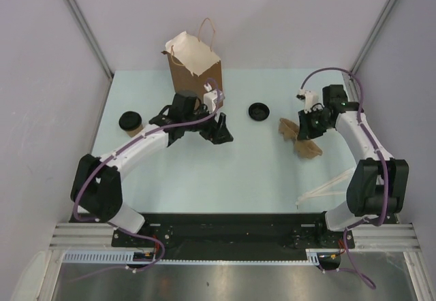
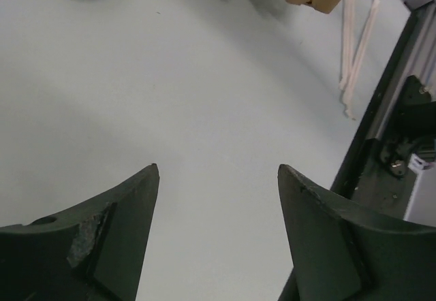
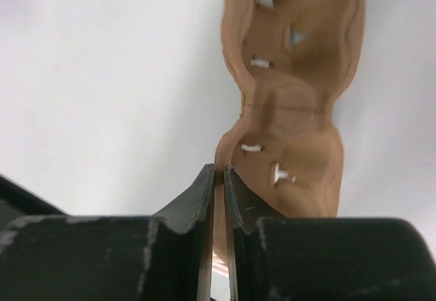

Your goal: Pack the takeout coffee

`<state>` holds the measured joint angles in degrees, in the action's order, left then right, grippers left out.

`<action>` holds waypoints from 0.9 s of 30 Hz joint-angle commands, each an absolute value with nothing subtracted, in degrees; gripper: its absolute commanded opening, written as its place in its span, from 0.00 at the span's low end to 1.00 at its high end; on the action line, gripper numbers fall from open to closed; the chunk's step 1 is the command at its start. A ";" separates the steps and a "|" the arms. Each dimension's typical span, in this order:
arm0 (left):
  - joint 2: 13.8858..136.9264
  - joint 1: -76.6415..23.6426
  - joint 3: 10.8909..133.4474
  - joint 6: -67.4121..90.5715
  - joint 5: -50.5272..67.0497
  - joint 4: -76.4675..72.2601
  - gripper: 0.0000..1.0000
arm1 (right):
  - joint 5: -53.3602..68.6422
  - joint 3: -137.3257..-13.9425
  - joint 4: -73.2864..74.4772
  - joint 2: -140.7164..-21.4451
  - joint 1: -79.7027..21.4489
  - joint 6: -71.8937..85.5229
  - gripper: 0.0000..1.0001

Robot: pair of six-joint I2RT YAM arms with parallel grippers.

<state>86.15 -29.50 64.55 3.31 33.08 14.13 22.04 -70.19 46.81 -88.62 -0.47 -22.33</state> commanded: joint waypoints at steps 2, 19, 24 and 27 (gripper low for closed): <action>90.60 -32.95 66.53 18.00 39.02 2.92 0.70 | 36.11 -70.58 47.19 -84.90 2.54 -15.13 0.00; 109.25 -42.10 70.40 44.30 37.10 -16.44 0.52 | 44.74 -64.78 50.80 -88.68 1.67 -12.39 0.00; 110.92 -43.94 70.05 45.70 35.25 -17.58 0.52 | 41.05 -61.89 50.10 -86.84 1.06 -12.04 0.00; 111.62 -45.34 70.14 46.23 34.98 -17.93 0.52 | 39.90 -60.56 49.31 -86.13 0.18 -11.16 0.00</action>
